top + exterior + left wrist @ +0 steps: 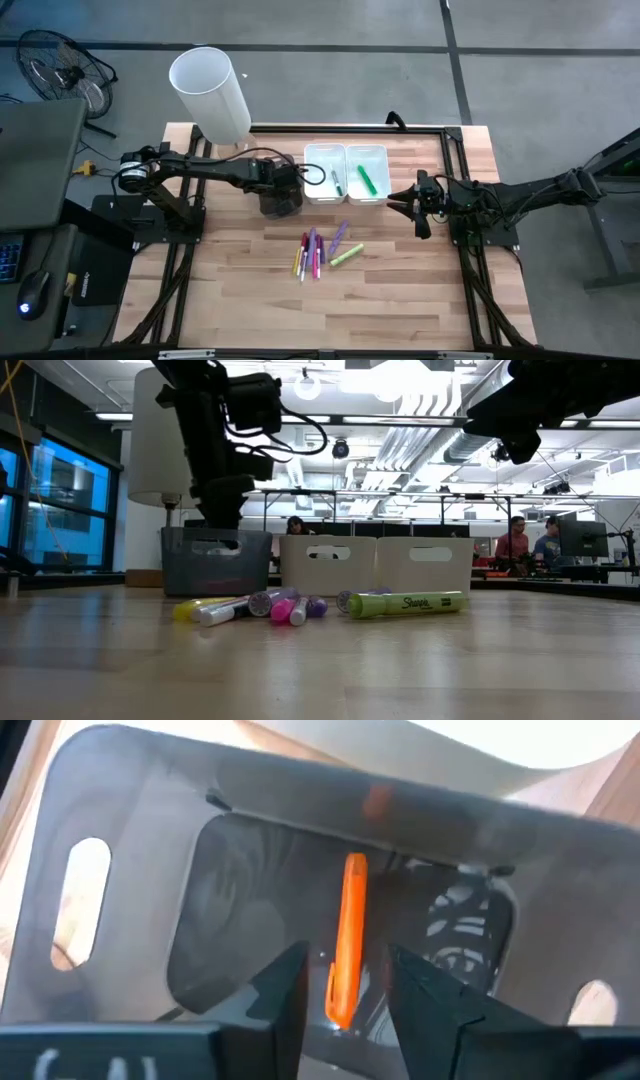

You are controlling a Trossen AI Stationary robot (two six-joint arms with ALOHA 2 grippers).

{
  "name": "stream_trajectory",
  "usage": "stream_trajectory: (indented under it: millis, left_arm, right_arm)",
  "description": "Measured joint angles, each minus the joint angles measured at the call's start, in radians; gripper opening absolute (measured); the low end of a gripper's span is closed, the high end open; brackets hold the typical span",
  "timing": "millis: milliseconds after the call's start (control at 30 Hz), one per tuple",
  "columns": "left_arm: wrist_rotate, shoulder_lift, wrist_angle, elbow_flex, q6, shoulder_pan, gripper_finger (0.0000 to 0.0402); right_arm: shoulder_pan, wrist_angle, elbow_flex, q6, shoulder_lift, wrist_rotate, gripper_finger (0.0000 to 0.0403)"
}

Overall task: Pick & Place Markers
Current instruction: Put the yellow pen into the black bin

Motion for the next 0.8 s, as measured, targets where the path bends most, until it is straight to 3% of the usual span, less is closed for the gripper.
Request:
stream_trajectory:
  millis: [300, 600, 800]
  left_arm:
    - [0.077, -0.05, -0.058, 0.001, 0.039, -0.039, 0.014]
    - [0.182, -0.126, -0.066, 0.002, 0.301, -0.162, 0.014]
    - [0.289, -0.129, -0.07, 0.002, 0.382, -0.257, 0.014]
  right_arm:
    - [0.0, 0.0, 0.0, 0.0, 0.0, 0.0, 0.0103]
    - [0.0, 0.0, 0.0, 0.0, 0.0, 0.0, 0.0103]
    - [0.0, 0.0, 0.0, 0.0, 0.0, 0.0, 0.0103]
